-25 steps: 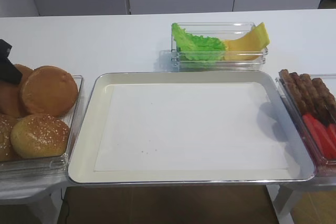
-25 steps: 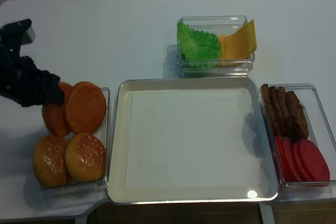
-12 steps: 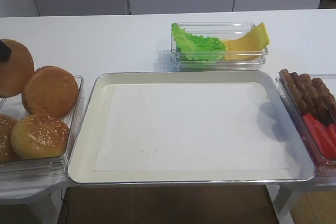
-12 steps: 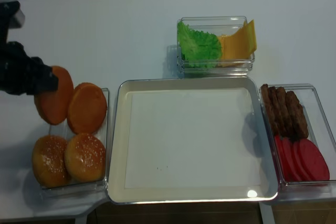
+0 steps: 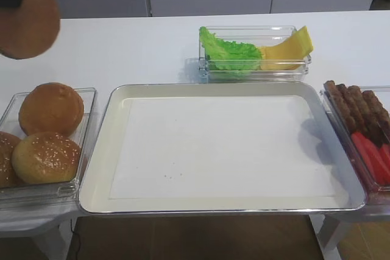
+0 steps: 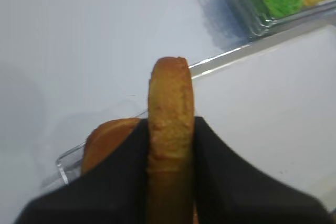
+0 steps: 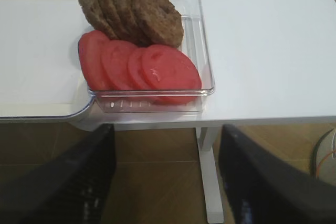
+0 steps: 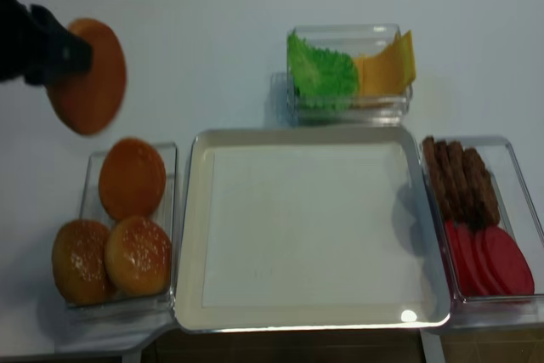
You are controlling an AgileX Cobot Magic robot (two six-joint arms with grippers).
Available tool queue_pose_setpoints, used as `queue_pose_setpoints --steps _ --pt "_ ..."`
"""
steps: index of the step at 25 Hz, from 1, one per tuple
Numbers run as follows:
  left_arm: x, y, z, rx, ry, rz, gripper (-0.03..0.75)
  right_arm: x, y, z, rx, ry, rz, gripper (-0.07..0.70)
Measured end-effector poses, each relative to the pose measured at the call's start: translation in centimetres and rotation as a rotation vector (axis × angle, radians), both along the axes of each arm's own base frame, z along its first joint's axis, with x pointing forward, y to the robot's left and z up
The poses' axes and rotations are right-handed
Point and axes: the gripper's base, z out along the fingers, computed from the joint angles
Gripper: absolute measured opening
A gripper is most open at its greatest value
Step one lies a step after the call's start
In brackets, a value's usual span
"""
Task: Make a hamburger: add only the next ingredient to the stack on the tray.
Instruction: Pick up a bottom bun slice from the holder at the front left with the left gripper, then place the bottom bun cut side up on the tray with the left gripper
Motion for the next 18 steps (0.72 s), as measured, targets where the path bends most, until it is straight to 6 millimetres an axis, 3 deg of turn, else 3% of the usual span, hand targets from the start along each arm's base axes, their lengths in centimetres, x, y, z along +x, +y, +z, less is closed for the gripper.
queue_pose_setpoints --steps 8,18 --pt "-1.0 -9.2 -0.2 0.047 -0.058 -0.242 0.158 0.0 0.0 0.0 0.000 0.000 0.000 0.467" --pt "-1.4 -20.2 -6.7 0.330 -0.030 -0.390 0.158 0.0 0.0 0.0 0.000 0.000 0.000 0.467"
